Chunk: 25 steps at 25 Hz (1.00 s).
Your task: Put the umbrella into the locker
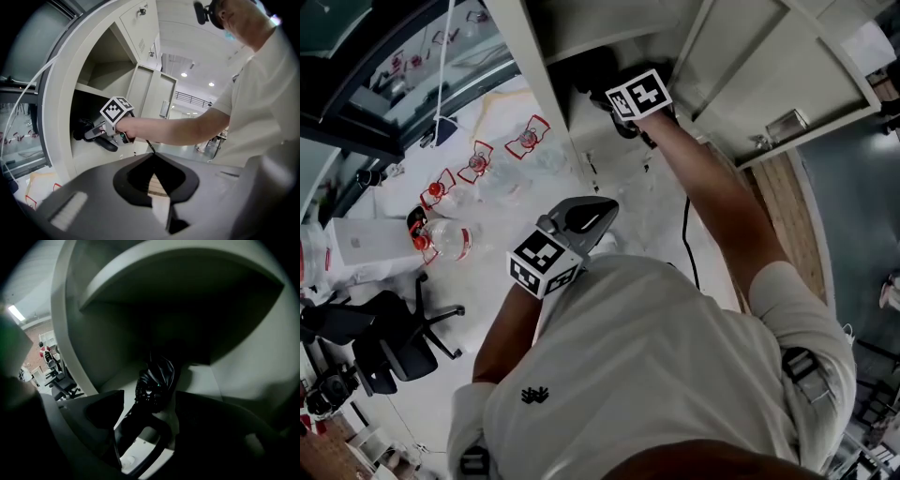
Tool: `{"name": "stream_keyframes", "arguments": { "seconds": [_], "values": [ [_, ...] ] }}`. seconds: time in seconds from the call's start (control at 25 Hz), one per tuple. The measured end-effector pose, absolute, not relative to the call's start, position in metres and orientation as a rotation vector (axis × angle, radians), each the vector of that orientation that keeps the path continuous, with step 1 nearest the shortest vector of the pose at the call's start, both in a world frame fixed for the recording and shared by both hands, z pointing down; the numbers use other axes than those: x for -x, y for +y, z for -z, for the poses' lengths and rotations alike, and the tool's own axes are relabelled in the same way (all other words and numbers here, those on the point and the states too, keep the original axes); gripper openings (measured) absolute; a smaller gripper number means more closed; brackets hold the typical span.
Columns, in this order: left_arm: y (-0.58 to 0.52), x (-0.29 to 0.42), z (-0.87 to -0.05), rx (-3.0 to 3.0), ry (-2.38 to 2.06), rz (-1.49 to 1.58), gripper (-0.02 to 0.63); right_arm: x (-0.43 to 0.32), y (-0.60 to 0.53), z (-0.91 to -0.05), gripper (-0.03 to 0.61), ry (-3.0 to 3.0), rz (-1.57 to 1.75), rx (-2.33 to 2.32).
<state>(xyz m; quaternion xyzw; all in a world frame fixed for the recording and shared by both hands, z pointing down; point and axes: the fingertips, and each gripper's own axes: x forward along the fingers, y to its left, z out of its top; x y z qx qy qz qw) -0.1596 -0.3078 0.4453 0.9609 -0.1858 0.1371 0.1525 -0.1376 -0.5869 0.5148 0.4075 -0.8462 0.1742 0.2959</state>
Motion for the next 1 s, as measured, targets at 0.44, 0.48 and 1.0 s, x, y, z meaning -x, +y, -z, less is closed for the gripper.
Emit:
{"name": "stream_keyframes", "arguments": {
  "seconds": [0.44, 0.48, 1.0],
  "values": [
    [-0.274, 0.111, -0.429, -2.768, -0.536, -0.388, 0.054, 0.104, -0.515, -0.471, 0.337, -2.364, -0.478, -1.068],
    [-0.27, 0.105, -0.426, -2.768, -0.54, -0.382, 0.054, 0.1, -0.507, -0.467, 0.337, -2.374, -0.479, -1.062],
    [-0.203, 0.044, -0.411, -2.748, -0.629, -0.366, 0.054, 0.059, -0.396, -0.439, 0.336, -2.477, -0.495, -0.934]
  ]
}}
